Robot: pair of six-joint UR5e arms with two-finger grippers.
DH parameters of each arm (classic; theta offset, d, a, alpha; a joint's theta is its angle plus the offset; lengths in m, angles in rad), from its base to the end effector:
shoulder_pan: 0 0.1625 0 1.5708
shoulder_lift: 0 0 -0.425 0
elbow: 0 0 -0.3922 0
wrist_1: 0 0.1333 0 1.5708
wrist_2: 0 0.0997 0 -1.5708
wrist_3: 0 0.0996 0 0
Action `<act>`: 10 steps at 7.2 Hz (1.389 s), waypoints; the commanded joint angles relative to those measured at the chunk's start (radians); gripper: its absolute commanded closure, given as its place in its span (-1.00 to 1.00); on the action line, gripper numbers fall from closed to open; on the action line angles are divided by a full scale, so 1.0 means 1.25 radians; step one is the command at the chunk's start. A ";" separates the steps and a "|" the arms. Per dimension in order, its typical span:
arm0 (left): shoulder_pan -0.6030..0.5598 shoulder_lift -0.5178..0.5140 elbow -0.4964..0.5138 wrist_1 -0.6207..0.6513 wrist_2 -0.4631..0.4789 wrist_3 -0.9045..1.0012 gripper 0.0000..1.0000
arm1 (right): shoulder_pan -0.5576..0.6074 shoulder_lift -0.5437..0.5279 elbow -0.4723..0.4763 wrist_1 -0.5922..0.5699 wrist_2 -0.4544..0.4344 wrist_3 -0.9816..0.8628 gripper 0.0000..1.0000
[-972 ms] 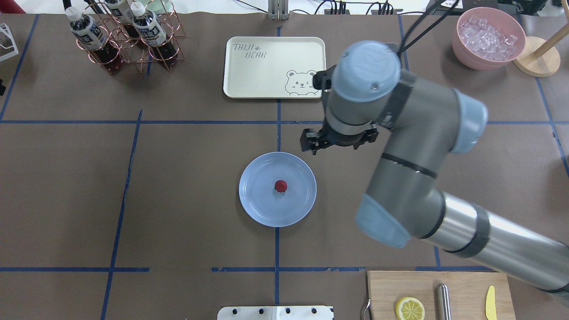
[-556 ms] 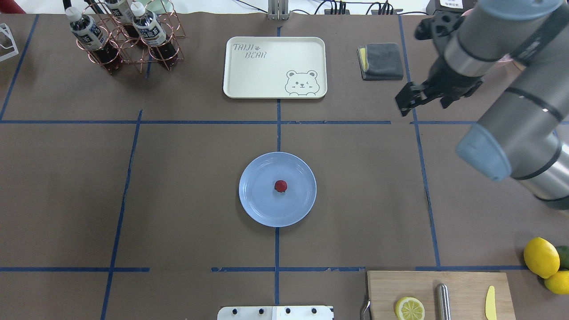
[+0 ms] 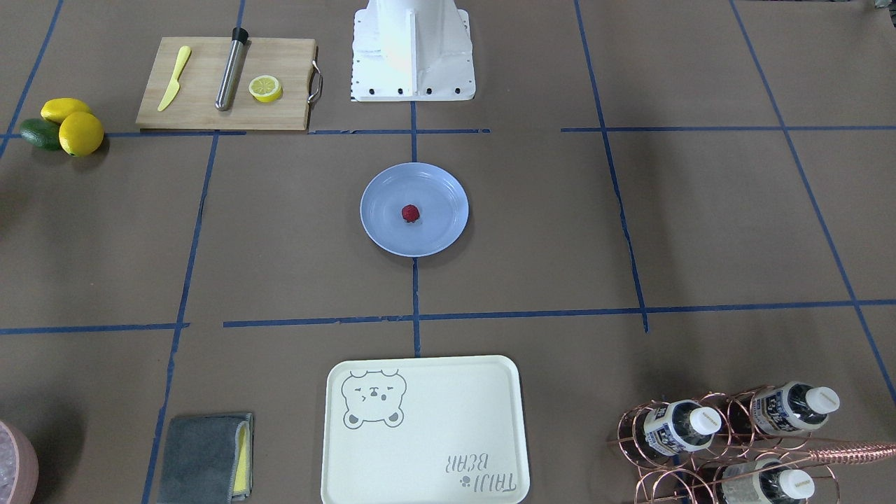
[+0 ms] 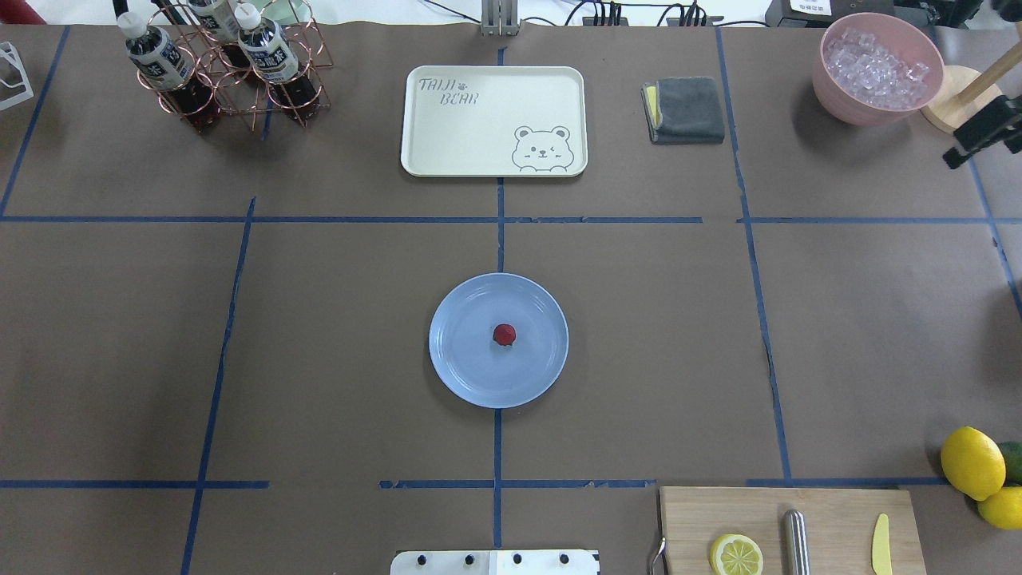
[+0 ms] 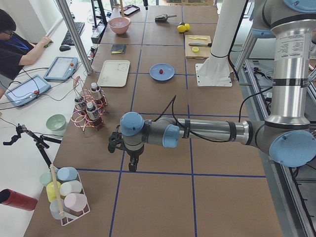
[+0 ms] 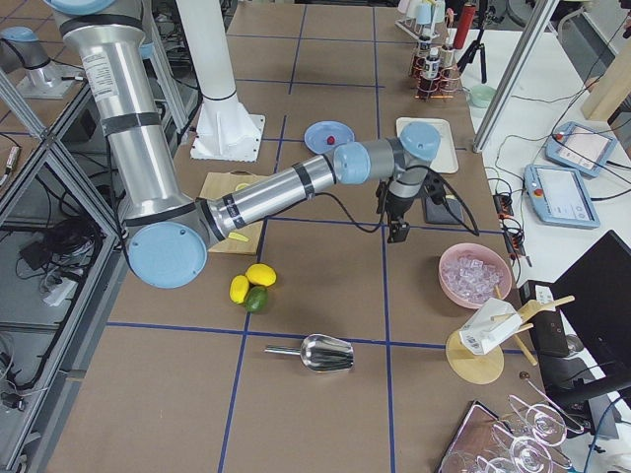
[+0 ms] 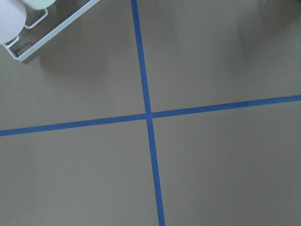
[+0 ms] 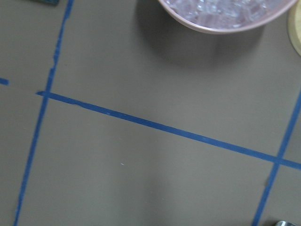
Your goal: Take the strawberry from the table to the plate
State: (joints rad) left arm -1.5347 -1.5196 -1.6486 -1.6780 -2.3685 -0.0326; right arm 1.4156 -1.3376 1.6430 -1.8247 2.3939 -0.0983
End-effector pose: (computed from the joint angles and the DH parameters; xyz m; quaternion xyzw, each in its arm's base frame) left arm -0.0447 -0.4803 0.6321 0.0483 0.3894 0.0276 0.9194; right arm -0.0294 -0.5777 0.5206 0.0122 -0.4004 -0.1260 0.9075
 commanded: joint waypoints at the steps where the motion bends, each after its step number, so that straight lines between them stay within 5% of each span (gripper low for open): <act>1: -0.001 0.009 0.003 -0.003 -0.001 0.000 -1.00 | 0.099 -0.030 -0.070 0.044 -0.004 -0.028 -1.00; 3: -0.001 0.011 0.002 -0.001 -0.001 0.000 -1.00 | 0.152 -0.154 -0.103 0.256 0.000 -0.021 -1.00; 4: -0.001 0.011 0.003 -0.001 -0.001 0.000 -1.00 | 0.152 -0.184 -0.104 0.287 0.001 -0.013 -1.00; 10: -0.001 0.011 0.001 0.001 -0.001 -0.001 -1.00 | 0.155 -0.184 -0.087 0.284 0.003 0.034 -1.00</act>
State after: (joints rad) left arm -1.5348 -1.5064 -1.6474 -1.6767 -2.3700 -0.0337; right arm 1.6091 -1.5700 1.5308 -1.4694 2.3974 -0.0556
